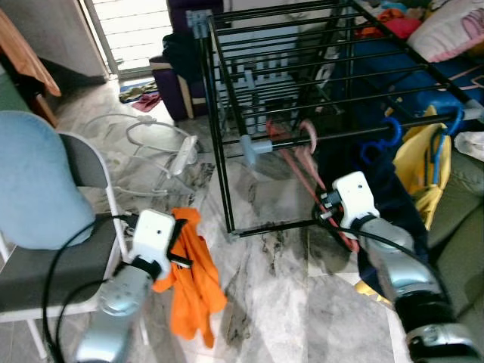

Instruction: Hang hanger

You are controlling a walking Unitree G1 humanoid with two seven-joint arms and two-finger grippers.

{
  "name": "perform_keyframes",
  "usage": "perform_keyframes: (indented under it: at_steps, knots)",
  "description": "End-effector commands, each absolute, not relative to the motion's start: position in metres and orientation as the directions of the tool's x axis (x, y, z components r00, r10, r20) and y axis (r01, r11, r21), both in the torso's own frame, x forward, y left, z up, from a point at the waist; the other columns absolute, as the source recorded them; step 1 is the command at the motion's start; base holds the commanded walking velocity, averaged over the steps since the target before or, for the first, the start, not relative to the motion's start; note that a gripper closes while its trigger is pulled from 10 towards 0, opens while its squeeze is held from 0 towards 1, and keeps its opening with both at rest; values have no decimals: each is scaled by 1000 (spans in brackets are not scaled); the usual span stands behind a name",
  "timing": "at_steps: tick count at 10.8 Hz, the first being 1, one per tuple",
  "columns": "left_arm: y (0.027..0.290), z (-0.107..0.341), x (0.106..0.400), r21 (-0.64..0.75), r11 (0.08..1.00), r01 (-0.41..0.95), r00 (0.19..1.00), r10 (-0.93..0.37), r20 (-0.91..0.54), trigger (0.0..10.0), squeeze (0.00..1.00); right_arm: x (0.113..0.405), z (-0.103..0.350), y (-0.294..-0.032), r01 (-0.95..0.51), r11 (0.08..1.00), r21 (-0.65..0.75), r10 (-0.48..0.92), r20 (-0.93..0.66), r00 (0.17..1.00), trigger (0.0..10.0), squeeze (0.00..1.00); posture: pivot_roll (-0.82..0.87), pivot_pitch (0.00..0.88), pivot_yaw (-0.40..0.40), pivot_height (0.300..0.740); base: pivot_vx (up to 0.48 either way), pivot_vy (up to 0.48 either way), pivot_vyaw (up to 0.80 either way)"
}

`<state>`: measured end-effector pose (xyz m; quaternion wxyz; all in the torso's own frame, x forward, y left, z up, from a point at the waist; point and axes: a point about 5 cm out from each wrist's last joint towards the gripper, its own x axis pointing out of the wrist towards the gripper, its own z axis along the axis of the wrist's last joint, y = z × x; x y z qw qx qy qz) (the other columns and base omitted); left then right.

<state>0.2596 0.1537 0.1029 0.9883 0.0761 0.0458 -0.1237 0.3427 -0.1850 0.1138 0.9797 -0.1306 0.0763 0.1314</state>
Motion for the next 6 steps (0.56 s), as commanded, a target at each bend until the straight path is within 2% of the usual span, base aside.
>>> perform_keyframes:
  at_steps: [1, 3, 5, 6]
  knots:
    - [162, 113, 259, 126, 980, 157, 987, -149, -64, 10000, 0, 340, 118, -187, -207, 957, -203, 179, -148, 973, 10000, 0, -36, 0, 75, 740, 0, 0, 0]
    - [174, 103, 250, 118, 992, 47, 996, -37, -83, 10000, 0, 326, 106, -189, -109, 987, -121, 91, -145, 985, 10000, 0, -31, 0, 59, 740, 0, 0, 0]
    - [174, 105, 248, 123, 992, 31, 997, -21, -79, 10000, 0, 315, 101, -196, -61, 985, -163, 37, -150, 988, 10000, 0, -38, 0, 61, 740, 0, 0, 0]
    - [172, 106, 245, 112, 993, 27, 996, -18, -83, 10000, 0, 307, 98, -198, -81, 981, -175, 51, -169, 984, 10000, 0, -44, 0, 59, 740, 0, 0, 0]
